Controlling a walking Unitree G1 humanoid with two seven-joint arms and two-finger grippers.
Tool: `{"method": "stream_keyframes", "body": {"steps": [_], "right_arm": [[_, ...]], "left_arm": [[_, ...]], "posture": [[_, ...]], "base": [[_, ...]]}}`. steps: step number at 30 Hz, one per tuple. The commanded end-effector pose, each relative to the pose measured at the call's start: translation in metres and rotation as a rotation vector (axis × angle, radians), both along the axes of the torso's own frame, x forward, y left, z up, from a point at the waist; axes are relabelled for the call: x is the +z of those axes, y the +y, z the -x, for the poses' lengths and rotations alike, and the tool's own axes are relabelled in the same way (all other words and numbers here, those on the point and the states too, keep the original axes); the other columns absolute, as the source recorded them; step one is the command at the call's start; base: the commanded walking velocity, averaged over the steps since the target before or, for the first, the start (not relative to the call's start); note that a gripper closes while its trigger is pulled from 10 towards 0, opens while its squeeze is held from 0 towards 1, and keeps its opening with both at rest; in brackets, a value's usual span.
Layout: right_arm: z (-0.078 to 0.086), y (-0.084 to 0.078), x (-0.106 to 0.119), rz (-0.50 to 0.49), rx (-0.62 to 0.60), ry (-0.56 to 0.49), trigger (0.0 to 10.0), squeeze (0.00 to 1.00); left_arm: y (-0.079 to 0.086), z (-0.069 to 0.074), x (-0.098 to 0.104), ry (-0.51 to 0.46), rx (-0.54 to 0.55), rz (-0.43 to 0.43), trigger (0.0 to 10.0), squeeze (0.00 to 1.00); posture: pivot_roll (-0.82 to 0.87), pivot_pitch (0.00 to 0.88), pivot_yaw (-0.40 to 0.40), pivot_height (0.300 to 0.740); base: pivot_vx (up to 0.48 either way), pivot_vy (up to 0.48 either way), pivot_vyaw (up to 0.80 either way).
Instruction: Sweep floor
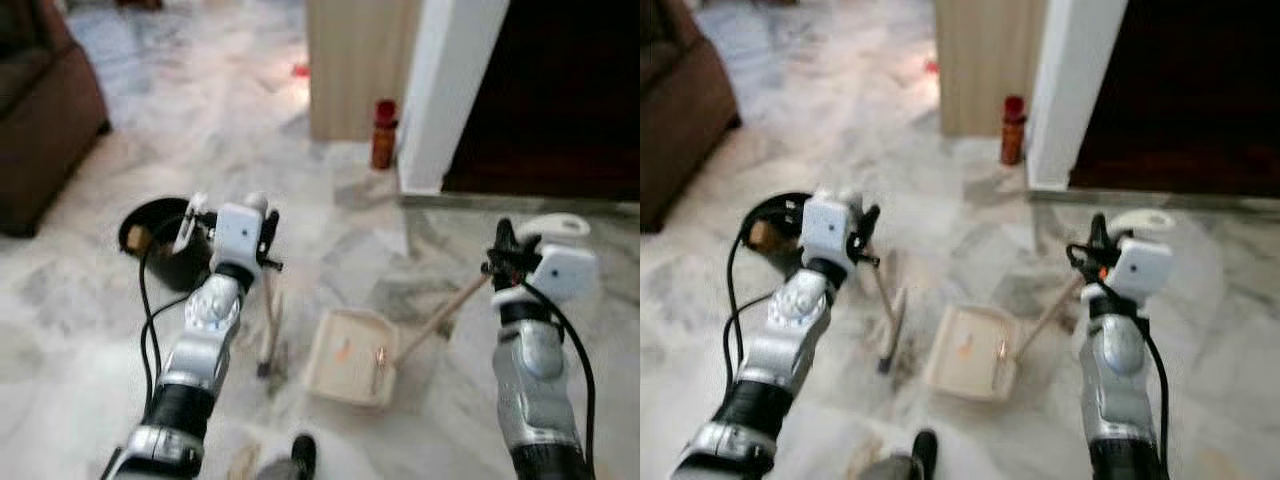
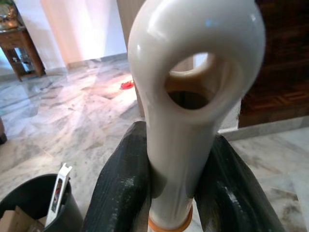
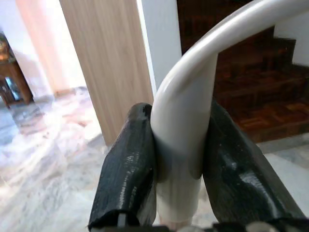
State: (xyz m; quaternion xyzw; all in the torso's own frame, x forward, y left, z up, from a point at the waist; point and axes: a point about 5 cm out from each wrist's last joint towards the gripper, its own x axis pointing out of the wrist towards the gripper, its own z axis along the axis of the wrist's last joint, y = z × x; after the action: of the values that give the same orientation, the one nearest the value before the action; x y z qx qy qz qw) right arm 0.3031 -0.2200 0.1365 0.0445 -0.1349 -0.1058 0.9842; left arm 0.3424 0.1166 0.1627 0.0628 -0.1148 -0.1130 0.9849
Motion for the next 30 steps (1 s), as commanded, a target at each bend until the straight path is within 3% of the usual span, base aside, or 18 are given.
{"method": "stream_keyframes", "body": {"steps": [1, 13, 21, 30], "right_arm": [[0.000, -0.002, 0.010, 0.016, -0.005, -0.043, 10.0, 0.00], [-0.003, 0.000, 0.012, 0.012, 0.012, -0.046, 10.0, 0.00], [-0.002, 0.002, 0.008, -0.001, 0.013, -0.026, 10.0, 0.00], [-0.003, 0.004, 0.001, -0.094, 0.011, 0.000, 10.0, 0.00]], "left_arm": [[-0.003, 0.002, 0.012, -0.053, -0.016, 0.020, 10.0, 0.00], [-0.002, 0.003, 0.010, -0.036, -0.006, 0.041, 10.0, 0.00], [0.000, 0.002, 0.010, -0.029, -0.004, 0.034, 10.0, 0.00], [0.001, 0.002, 0.012, -0.030, -0.001, 0.031, 10.0, 0.00]], "posture": [[0.06, 0.115, -0.032, 0.740], [0.07, 0.112, -0.036, 0.740], [0.07, 0.125, -0.033, 0.740], [0.08, 0.133, -0.029, 0.740]], "base": [[0.000, 0.000, 0.00], [0.000, 0.000, 0.00], [0.000, 0.269, 0.00], [0.000, 0.272, 0.00]]}}
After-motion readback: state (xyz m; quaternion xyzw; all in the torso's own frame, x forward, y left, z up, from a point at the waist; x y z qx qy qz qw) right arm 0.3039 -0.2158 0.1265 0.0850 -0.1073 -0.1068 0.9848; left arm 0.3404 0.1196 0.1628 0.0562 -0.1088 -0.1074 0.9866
